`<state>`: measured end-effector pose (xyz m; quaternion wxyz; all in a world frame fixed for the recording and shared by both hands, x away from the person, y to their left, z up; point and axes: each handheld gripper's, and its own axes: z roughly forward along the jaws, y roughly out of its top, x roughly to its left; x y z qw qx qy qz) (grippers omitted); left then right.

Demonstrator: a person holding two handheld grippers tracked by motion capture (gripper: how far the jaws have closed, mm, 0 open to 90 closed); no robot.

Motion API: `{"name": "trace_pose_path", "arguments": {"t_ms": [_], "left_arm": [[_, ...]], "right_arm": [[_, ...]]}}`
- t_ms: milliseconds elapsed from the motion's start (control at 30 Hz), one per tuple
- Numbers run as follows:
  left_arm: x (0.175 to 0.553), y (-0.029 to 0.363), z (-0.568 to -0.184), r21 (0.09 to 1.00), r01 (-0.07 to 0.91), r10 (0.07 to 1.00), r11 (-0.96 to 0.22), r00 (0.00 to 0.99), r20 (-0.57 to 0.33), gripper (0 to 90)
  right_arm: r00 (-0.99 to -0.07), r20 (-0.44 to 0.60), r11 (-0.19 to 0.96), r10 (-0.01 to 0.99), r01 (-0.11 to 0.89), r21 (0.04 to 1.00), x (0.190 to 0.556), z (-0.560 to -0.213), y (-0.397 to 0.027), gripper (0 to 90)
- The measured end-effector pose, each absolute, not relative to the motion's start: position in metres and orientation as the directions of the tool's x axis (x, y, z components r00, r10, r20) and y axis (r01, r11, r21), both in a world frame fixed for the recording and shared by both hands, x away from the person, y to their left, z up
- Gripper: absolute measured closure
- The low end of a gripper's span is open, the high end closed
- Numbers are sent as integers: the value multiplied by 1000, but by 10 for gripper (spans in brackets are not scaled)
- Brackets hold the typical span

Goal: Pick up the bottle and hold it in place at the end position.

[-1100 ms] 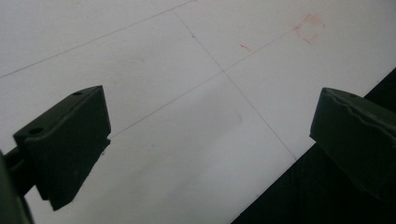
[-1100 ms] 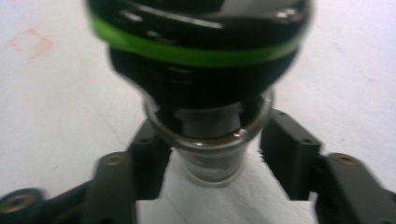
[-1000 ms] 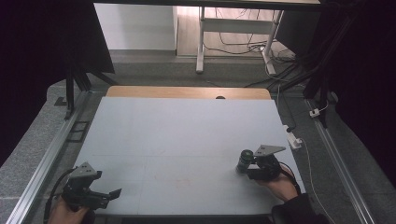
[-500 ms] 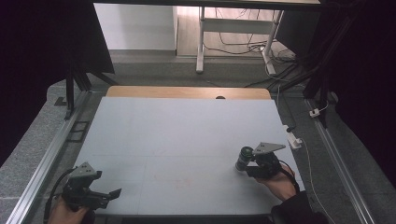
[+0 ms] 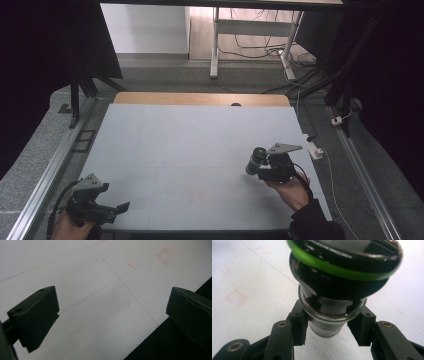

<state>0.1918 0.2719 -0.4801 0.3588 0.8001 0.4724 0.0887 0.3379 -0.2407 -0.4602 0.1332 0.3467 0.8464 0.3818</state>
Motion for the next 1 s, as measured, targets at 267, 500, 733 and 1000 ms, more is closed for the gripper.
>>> {"name": "trace_pose_path", "arguments": {"t_ms": [267, 500, 733, 1000], "left_arm": [[192, 272, -480, 659, 693, 821, -291, 535, -200, 0], [191, 272, -480, 661, 693, 821, -289, 534, -201, 0], [192, 274, -480, 661, 696, 821, -283, 532, -209, 0], [192, 275, -480, 662, 698, 821, -273, 528, -218, 0]], "right_arm": [[-714, 49, 450, 699, 491, 746, 349, -454, -218, 523], [-727, 54, 453, 684, 482, 750, 358, -452, -198, 523], [-745, 47, 467, 665, 465, 752, 367, -453, -178, 523], [-765, 26, 491, 643, 439, 753, 381, -456, -153, 523]]}}
